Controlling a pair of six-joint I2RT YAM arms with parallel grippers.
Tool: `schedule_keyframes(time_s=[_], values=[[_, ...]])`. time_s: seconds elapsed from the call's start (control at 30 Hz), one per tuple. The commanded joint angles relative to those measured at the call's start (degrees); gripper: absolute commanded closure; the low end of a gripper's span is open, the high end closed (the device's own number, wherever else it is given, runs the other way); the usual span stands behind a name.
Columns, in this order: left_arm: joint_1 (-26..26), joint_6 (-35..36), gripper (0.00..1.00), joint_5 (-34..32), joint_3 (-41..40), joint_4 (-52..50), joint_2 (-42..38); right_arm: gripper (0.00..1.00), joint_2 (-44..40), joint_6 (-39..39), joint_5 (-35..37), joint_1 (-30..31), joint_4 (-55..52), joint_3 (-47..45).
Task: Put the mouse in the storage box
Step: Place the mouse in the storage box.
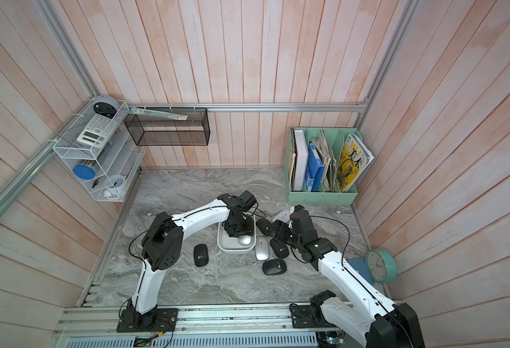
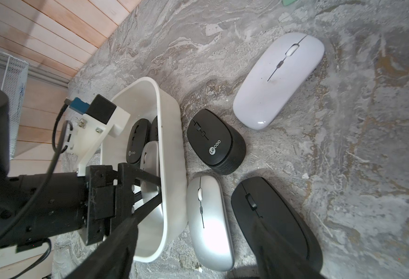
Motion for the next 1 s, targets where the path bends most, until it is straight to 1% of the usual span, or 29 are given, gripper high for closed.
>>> schedule_keyframes(time_s=[0.0, 0.1, 0.2, 0.37, 0.47, 0.57, 0.67, 0.97], values=[[-0.3, -0.9, 0.49, 0.9, -2.1, 1.4, 1.8, 0.20, -0.4, -0.5, 0.6, -0.3, -0.9, -1.0], [-0.4, -1.2, 0.47, 1.1, -2.6, 1.6, 2.2, 0.20, -0.2, -0.4, 0.5, -0.3, -0.9, -1.0], [-0.4, -0.8, 0.43, 0.6, -2.9, 1.7, 2.2, 0.20, -0.2, -0.3, 0.4, -0.3, -1.0, -1.0], [-0.4, -0.9, 0.41, 0.3, -3.1, 1.6, 2.4, 0.20, -0.4, -0.5, 0.5, -0.3, -1.1, -0.9], [-0.4, -0.7, 0.36, -0.5, -3.1, 1.0, 2.2, 0.20, -0.1, -0.5, 0.4, -0.3, -1.1, -0.6], [-0.4, -0.2, 0.33, -1.0, -3.4, 0.6, 1.9, 0.20, 0.2, -0.6, 0.3, -0.2, -1.1, -0.3], [-0.3, -0.1, 0.27, -1.7, -4.2, 0.7, 1.5, 0.20, 0.5, -0.6, 0.2, -0.3, -1.0, 0.0], [-0.4, -0.2, 0.21, -1.4, -5.8, 3.1, -0.6, 0.20, 1.8, -0.9, -0.3, -0.2, -1.2, 1.1]])
